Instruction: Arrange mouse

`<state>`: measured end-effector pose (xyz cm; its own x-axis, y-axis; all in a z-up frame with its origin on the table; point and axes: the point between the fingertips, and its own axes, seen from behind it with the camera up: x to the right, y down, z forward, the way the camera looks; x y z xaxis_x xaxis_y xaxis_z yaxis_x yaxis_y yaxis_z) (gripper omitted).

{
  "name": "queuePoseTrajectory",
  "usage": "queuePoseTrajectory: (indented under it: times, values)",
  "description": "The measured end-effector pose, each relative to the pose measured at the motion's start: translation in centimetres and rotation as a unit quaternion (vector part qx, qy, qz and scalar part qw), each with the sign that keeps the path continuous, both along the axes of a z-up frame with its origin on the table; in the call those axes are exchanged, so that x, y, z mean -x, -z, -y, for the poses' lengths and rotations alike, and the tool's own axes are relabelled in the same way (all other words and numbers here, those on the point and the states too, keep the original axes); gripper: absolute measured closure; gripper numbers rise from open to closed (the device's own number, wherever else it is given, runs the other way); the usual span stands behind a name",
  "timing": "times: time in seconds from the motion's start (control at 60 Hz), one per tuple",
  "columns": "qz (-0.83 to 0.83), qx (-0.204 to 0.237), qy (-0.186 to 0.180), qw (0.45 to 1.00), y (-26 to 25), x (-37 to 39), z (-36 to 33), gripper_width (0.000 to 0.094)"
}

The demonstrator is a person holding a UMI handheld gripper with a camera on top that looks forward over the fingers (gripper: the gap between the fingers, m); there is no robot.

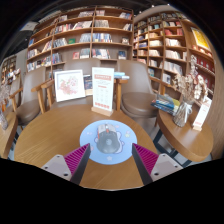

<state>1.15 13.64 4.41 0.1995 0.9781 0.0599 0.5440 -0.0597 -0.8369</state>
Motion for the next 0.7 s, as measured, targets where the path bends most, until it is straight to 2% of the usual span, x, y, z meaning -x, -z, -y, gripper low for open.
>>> queuePoseTrajectory:
  times: [0.1,0.267,0.5,0.617,0.7]
  values:
    - [-0.002,-0.003,-0.009,1.0,-1.6,-5.6,1.7,0.0085]
    - [-0.011,-0.052,-0.022,0.998,-4.7,-14.9,3.8,0.0084]
    - [-0.03,-0.079,-0.052,0.995,-7.1,-22.8,6.8,0.0085]
    - [-0.044,-0.08,-0.067,0.994,-8.6,-24.4,7.9,0.008]
    - [-0.048,-0.06,-0.069,0.995,-9.1,-25.1,8.4,0.0081]
